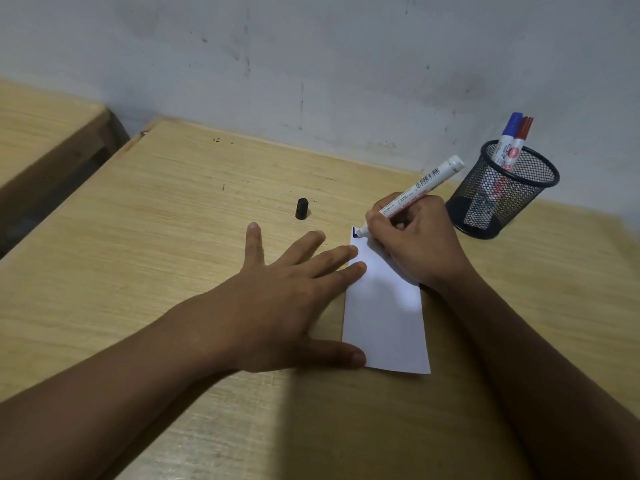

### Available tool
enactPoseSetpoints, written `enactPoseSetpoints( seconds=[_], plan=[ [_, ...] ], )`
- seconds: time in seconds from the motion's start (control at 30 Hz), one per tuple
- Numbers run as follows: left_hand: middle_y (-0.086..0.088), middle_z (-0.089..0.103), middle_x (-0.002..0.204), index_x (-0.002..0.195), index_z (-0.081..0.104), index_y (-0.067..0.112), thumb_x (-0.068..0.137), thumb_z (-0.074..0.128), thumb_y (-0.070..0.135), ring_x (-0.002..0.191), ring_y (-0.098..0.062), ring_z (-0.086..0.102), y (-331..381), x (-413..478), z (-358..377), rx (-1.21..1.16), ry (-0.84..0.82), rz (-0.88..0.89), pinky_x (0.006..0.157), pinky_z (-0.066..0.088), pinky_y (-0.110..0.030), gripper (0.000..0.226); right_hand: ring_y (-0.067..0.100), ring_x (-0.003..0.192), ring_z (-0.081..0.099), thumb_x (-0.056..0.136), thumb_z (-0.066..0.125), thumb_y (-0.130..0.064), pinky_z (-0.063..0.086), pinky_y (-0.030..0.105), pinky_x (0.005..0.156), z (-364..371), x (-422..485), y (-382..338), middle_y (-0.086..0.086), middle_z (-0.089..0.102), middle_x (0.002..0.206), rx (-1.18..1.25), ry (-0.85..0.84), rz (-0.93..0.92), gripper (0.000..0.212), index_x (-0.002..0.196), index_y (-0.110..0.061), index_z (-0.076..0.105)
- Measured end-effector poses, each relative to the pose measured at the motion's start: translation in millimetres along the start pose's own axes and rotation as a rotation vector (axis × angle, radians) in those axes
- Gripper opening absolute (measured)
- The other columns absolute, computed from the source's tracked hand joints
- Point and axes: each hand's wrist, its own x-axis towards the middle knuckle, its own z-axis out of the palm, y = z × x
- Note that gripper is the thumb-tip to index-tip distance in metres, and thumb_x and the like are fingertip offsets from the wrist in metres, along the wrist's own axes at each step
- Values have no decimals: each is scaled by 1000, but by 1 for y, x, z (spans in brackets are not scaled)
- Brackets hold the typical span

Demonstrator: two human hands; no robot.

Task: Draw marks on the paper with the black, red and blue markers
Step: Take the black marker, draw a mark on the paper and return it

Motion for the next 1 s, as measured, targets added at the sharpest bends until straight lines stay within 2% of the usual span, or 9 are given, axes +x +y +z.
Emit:
enactPoseSetpoints(
  seconds=[0.13, 0.33, 0.43, 0.57, 0.67, 0.73, 0.83, 0.9, 1.0],
  plan=[
    [17, -6, 164, 153, -4, 44, 74, 30, 90, 149, -10, -17, 1, -2, -2, 9, 27, 8, 108, -8, -78, 97, 12, 61, 66, 93, 65, -18, 57, 32, 57, 1, 0, 0, 3, 69, 68, 22, 22, -1, 17, 79, -10, 71],
    [21, 15, 161, 151, 20, 40, 72, 39, 90, 151, -8, -2, 3, -8, -7, -87, 140, 11, 112, -7, -73, 95, 11, 40, 49, 97, 60, -8, 39, 20, 36, -14, -4, -7, 15, 59, 60, 394, 318, 56, 22, 86, 10, 66],
    [18, 36, 152, 142, 41, 37, 76, 42, 85, 144, -3, 22, 5, -12, -10, -253, 364, 26, 117, -6, -66, 81, 13, 42, 50, 95, 62, -9, 39, 22, 38, -20, -5, -10, 7, 61, 58, 542, 411, 122, 17, 80, -4, 68],
    [9, 54, 122, 128, 55, 31, 86, 47, 67, 118, -15, 49, -10, 7, -21, -177, 762, -177, 111, 26, -53, 57, 14, 41, 47, 93, 61, -6, 35, 22, 39, -33, -7, -23, 6, 61, 57, 624, 449, 144, 21, 74, -12, 65],
    [5, 59, 120, 133, 53, 35, 91, 50, 59, 116, -21, 53, -25, 28, -40, -149, 570, -407, 98, 29, -48, 49, 16, 42, 45, 92, 59, 0, 34, 22, 37, -43, -16, -43, 10, 58, 60, 634, 437, 85, 26, 71, -14, 63],
    [8, 68, 109, 118, 64, 38, 92, 49, 54, 110, -19, 59, -30, 32, -47, -144, 455, -435, 91, 26, -46, 34, 16, 43, 46, 93, 59, 1, 36, 21, 37, -50, -24, -57, 10, 60, 61, 601, 423, 67, 24, 74, -14, 63],
    [12, 72, 92, 96, 72, 35, 92, 56, 45, 97, -12, 63, -29, 29, -58, -237, 493, -446, 83, 23, -41, 19, 14, 42, 50, 95, 62, -2, 39, 21, 38, -62, -35, -75, 10, 63, 64, 522, 376, 52, 8, 90, -8, 62],
    [14, 72, 83, 88, 70, 37, 88, 64, 42, 88, -8, 64, -22, 22, -71, -455, 566, -443, 82, 29, -39, 8, 15, 43, 51, 95, 63, -5, 38, 24, 39, -69, -40, -87, 10, 65, 65, 484, 342, 22, 8, 88, -7, 63],
    [4, 78, 82, 91, 74, 27, 88, 71, 28, 85, -10, 71, 4, 5, -96, -923, 623, -194, 82, 49, -38, 4, 18, 46, 51, 96, 63, -10, 37, 27, 41, -78, -44, -108, 5, 67, 63, 466, 298, -2, 15, 84, -2, 67]
  ],
)
